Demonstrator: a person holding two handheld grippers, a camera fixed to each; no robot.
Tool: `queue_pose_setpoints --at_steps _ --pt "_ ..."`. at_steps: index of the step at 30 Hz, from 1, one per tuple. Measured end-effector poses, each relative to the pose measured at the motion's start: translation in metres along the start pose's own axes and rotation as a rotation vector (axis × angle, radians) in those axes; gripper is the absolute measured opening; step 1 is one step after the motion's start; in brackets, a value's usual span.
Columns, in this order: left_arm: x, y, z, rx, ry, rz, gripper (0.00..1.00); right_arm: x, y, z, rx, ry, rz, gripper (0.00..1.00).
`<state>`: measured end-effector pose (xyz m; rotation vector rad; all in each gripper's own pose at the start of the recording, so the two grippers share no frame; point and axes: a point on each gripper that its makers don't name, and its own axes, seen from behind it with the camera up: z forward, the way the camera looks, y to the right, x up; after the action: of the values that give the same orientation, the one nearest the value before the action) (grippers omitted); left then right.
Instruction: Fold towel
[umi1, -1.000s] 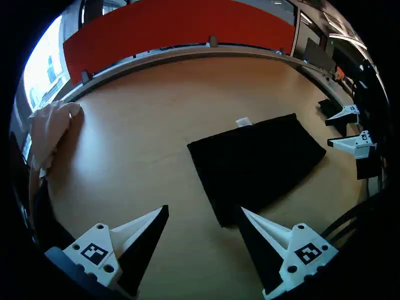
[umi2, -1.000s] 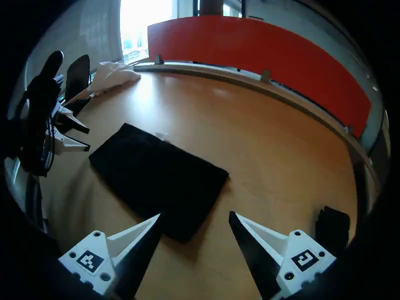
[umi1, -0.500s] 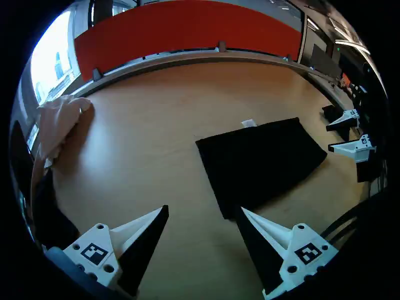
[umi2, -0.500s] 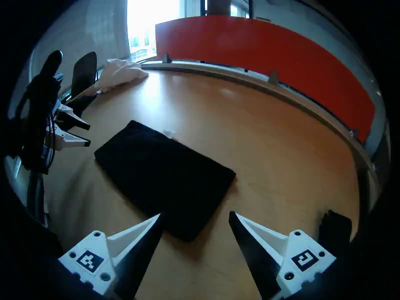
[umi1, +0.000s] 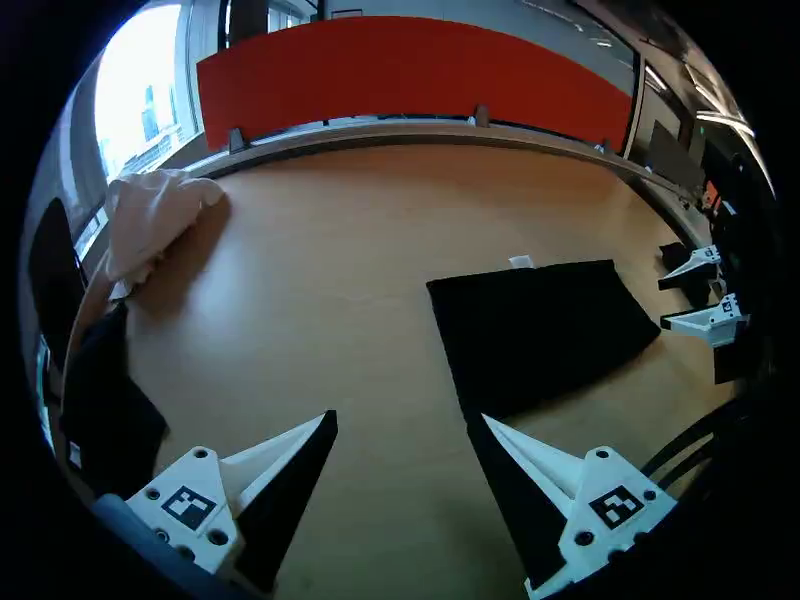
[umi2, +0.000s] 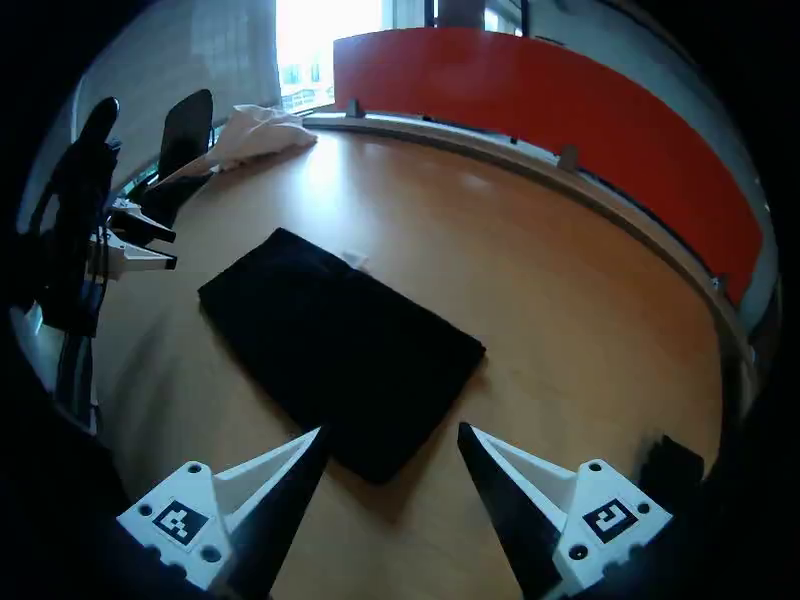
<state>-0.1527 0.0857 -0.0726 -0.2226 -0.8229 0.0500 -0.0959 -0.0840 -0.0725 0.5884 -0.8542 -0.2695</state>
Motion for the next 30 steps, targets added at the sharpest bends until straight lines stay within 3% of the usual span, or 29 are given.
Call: queue_pose_setpoints --at_steps 21,30 --pt "0.002 -0.015 -0.022 0.047 0.127 -0.038 0.96 -0.011 -0.007 0.007 0.047 -0.045 -0.057 0.96" --pt "-0.006 -0.019 -0.031 0.066 0.163 -0.04 0.96 -0.022 -0.01 0.007 0.066 -0.072 -0.085 0.89"
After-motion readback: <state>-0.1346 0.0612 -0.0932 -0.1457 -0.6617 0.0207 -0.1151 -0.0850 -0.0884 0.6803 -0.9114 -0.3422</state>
